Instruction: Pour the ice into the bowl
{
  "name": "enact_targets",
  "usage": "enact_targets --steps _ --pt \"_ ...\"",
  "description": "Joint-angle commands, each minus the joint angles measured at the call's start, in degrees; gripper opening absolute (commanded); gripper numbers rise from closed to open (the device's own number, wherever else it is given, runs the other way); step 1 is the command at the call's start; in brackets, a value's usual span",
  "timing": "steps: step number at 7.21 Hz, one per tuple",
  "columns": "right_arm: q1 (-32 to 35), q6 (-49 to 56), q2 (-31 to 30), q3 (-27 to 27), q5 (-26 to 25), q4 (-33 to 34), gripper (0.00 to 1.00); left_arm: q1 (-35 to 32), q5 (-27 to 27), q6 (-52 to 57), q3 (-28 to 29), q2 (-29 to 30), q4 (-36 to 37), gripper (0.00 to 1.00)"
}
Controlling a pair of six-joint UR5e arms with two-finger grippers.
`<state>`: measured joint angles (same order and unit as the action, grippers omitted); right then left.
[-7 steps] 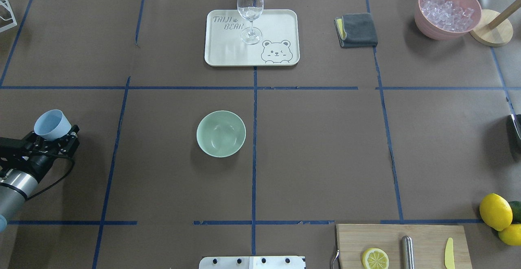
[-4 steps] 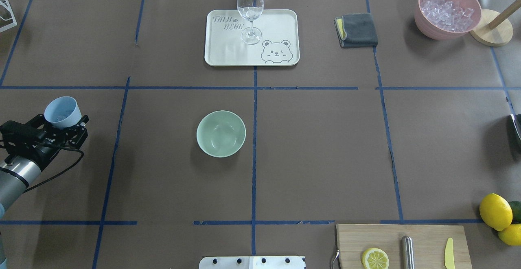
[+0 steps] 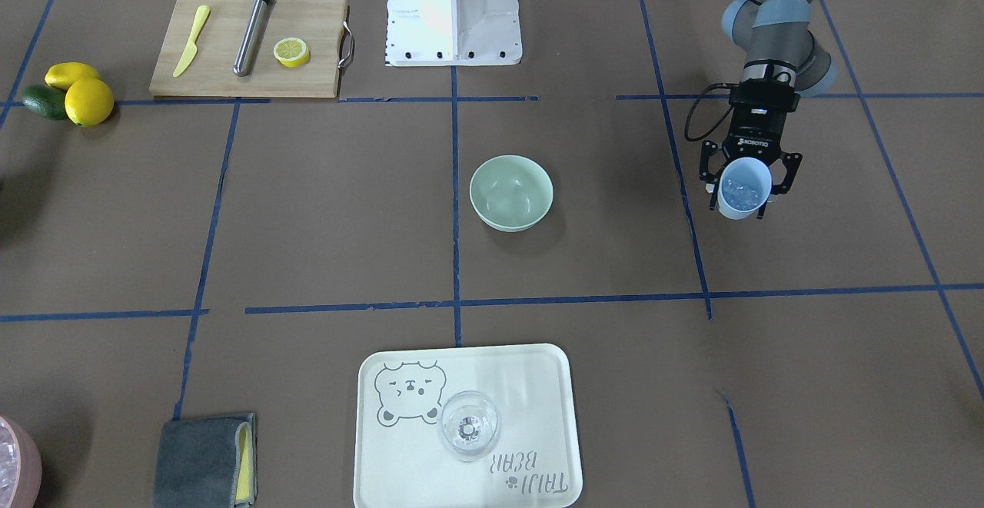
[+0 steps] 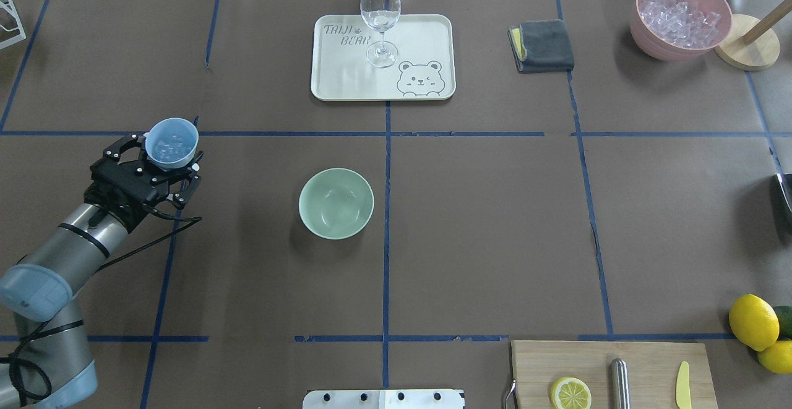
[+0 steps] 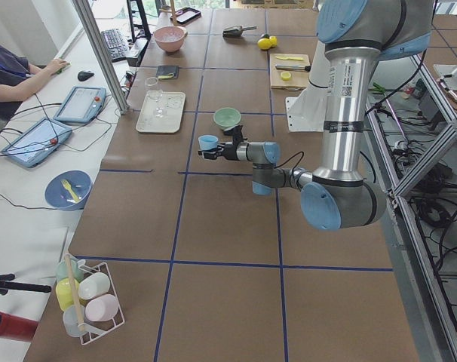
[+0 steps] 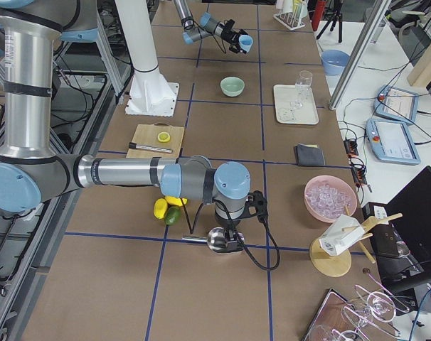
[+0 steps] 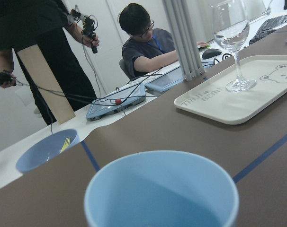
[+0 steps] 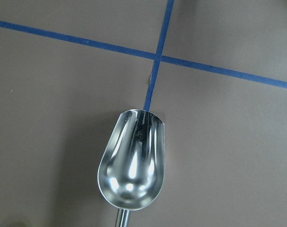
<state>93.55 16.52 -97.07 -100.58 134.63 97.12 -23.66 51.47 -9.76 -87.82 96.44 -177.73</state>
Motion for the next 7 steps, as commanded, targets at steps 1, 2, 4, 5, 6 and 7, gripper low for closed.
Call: enact_targets --steps 1,2,4,5,6,7 --pt "0.5 -0.1 -0.5 0.4 0.0 0.0 1.0 0.4 -0.1 6.3 0.5 5.8 1.4 0.0" --pt "0.6 0.0 -0.6 0.7 0.1 0.0 1.0 1.0 -0.2 8.7 0.3 6.4 6.1 0.0" --pt "1.5 0.0 -0.6 0.7 -0.2 0.0 1.0 1.7 -0.6 16.2 0.5 10.9 14.0 0.0" --pt "1.7 0.0 -0.6 0.7 -0.2 0.0 1.0 1.8 -0.6 21.5 0.5 11.1 14.9 0.0" --pt "1.7 -0.3 -0.6 0.7 -0.2 0.0 1.0 1.9 -0.7 26.4 0.5 11.7 15.0 0.0" --pt "1.9 -0.9 -0.6 0.7 -0.2 0.0 1.0 2.4 -2.3 32.5 0.2 12.4 15.0 0.0"
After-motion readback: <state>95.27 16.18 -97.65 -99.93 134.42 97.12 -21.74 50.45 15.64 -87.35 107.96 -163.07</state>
